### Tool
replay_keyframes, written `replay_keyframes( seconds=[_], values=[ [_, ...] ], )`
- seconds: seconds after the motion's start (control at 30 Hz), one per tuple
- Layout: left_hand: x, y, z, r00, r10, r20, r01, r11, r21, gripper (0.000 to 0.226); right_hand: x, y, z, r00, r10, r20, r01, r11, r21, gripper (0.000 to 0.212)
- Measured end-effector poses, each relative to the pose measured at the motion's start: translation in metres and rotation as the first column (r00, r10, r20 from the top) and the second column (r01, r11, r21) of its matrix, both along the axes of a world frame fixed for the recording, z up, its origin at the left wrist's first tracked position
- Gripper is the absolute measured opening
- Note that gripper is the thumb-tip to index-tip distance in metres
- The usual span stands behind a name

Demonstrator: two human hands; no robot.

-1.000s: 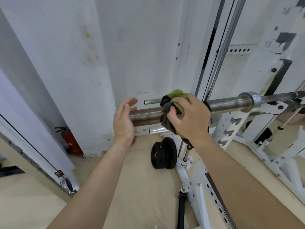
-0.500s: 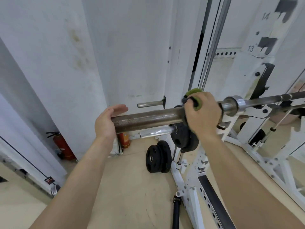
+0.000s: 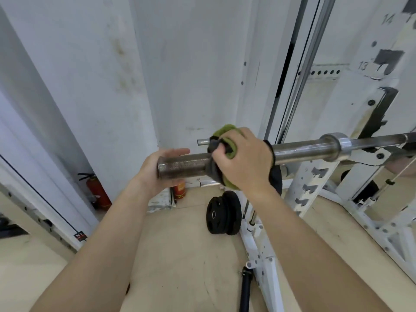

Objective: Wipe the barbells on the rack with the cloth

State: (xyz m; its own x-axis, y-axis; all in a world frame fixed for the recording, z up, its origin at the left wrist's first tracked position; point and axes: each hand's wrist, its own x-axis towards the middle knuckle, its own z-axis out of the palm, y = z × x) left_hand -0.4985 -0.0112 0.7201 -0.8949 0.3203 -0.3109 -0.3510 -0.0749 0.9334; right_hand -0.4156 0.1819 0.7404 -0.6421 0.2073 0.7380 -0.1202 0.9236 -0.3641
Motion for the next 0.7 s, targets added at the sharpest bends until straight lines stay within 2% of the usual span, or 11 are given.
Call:
replay_keyframes(
  seconds=[0.1, 0.2, 0.3, 0.37, 0.43, 0.5, 0.57, 0.63, 0.7],
  values=[
    [0.004, 0.002, -0.012, 0.997, 0.035, 0.069, -0.038, 0.998, 0.051, 0.046, 0.014, 0.063, 0.001, 0.994, -0.106, 0.004, 0.106, 0.993, -0.058, 0.022],
    [0.014, 0.008, -0.018, 0.982, 0.141, 0.124, -0.157, 0.978, 0.138, 0.055, 0.026, 0.112, 0.000, 0.972, -0.230, 0.044, 0.234, 0.960, -0.154, 0.018],
    [0.024, 0.012, -0.016, 0.955, 0.287, 0.071, -0.295, 0.929, 0.222, 0.056, 0.026, 0.128, 0.001, 0.957, -0.289, 0.034, 0.286, 0.912, -0.294, 0.020],
    [0.026, 0.013, -0.013, 0.924, 0.379, -0.053, -0.355, 0.900, 0.252, 0.053, 0.021, 0.114, 0.002, 0.951, -0.309, 0.025, 0.300, 0.897, -0.323, 0.020],
    [0.030, 0.015, -0.008, 0.885, 0.425, -0.192, -0.382, 0.896, 0.225, 0.050, 0.015, 0.082, 0.001, 0.966, -0.257, -0.003, 0.246, 0.928, -0.279, 0.021],
    [0.031, 0.018, -0.001, 0.853, 0.423, -0.306, -0.392, 0.906, 0.159, 0.048, 0.009, 0.037, -0.002, 0.990, -0.138, -0.026, 0.131, 0.973, -0.191, 0.027],
    [0.026, 0.018, 0.006, 0.841, 0.393, -0.372, -0.384, 0.918, 0.102, 0.049, 0.001, -0.016, -0.008, 0.998, -0.048, -0.029, 0.045, 0.994, -0.096, 0.030],
    [0.017, 0.016, 0.013, 0.884, 0.341, -0.320, -0.325, 0.940, 0.104, 0.047, -0.006, -0.068, -0.011, 1.000, 0.012, -0.022, -0.013, 0.999, -0.037, 0.027],
    [0.006, 0.014, 0.019, 0.949, 0.259, -0.178, -0.227, 0.957, 0.183, 0.043, -0.010, -0.099, -0.009, 0.998, 0.056, -0.043, -0.056, 0.998, 0.005, 0.023]
  ],
)
